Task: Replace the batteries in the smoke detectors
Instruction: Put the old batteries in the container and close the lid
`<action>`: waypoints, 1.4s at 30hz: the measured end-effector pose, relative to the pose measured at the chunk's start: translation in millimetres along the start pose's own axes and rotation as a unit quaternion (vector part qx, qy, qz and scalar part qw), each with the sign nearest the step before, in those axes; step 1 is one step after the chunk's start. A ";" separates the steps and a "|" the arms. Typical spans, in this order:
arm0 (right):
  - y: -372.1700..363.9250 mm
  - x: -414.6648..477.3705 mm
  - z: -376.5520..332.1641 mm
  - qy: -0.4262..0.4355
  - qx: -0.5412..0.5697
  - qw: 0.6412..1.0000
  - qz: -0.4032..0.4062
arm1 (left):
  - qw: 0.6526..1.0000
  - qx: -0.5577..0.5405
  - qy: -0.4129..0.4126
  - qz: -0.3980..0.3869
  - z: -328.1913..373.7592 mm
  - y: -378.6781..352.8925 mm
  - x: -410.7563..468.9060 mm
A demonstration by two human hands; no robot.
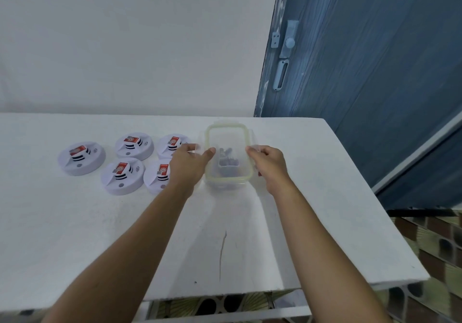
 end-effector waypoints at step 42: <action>-12.5 9.3 17.2 -0.019 -0.004 1.000 -0.011 | 1.000 0.003 0.005 0.027 -11.2 -9.8 -3.4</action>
Point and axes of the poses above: each hand's wrist, its own x-axis towards the middle knuckle, its own y-axis out of the back of the hand, z = x × y, the point moved 3 cm from there along x, towards the middle knuckle, and after that the axes turned 8 degrees about -x, right-handed, at the moved point
